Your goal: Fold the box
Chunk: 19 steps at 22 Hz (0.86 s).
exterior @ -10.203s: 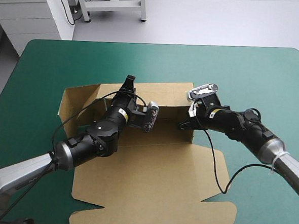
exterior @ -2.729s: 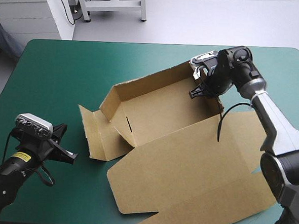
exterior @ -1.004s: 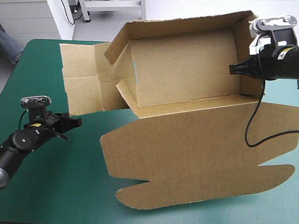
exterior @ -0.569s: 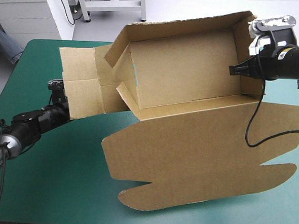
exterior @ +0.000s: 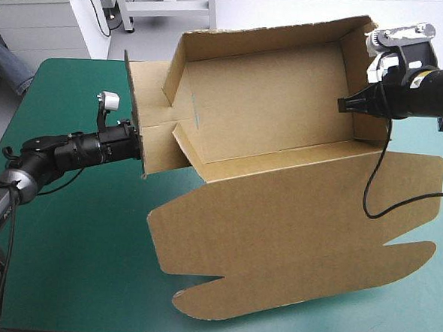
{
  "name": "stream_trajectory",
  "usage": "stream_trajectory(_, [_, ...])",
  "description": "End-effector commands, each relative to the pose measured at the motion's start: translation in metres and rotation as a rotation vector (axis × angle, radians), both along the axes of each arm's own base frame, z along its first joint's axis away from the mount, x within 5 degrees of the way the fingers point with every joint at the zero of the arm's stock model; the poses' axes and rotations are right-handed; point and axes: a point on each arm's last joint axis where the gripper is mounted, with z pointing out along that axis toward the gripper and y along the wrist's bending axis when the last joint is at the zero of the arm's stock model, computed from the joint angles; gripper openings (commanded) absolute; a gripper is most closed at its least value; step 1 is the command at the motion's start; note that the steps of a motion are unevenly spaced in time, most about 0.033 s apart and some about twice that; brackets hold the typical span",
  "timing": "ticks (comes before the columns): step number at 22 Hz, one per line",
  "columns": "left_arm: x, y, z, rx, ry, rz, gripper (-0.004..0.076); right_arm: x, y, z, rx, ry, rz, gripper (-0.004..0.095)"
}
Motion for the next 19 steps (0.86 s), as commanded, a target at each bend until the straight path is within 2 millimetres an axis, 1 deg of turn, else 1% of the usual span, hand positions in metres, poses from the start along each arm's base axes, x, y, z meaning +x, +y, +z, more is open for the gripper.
stream_trajectory(1, [-0.016,-0.004,0.053,-0.201,-0.136,-0.062,0.0000,-0.006,-0.003,0.010,-0.003,-0.034,-0.010,-0.0020])
stream_trajectory(2, [-0.021,-0.004,0.060,-0.199,-0.162,-0.064,0.0000,0.000,-0.003,0.006,-0.007,-0.019,-0.011,-0.0019])
stream_trajectory(3, [-0.024,-0.004,0.063,-0.200,-0.167,-0.066,0.0000,0.003,-0.002,0.004,-0.006,-0.012,-0.010,-0.0019])
stream_trajectory(4, [-0.029,-0.004,0.069,-0.201,-0.185,-0.068,0.0000,0.010,-0.002,-0.002,-0.008,0.008,-0.010,-0.0019])
stream_trajectory(6, [-0.035,-0.005,0.075,-0.200,-0.206,-0.071,0.0001,0.019,0.000,-0.009,-0.008,0.032,-0.008,-0.0019])
stream_trajectory(10, [-0.035,-0.007,0.075,-0.234,-0.132,-0.081,0.0001,0.026,0.003,-0.015,-0.019,0.050,0.016,-0.0018])
stream_trajectory(12, [-0.036,-0.008,0.075,-0.246,-0.104,-0.086,0.0031,0.028,0.003,-0.017,-0.025,0.053,0.017,-0.0018])
stream_trajectory(16, [-0.036,-0.009,0.075,-0.264,-0.060,-0.094,0.0228,0.028,0.003,-0.017,-0.028,0.052,0.020,-0.0018])
stream_trajectory(19, [-0.036,-0.009,0.075,-0.287,-0.006,-0.096,0.0353,0.028,0.003,-0.017,-0.034,0.050,0.025,-0.0018])
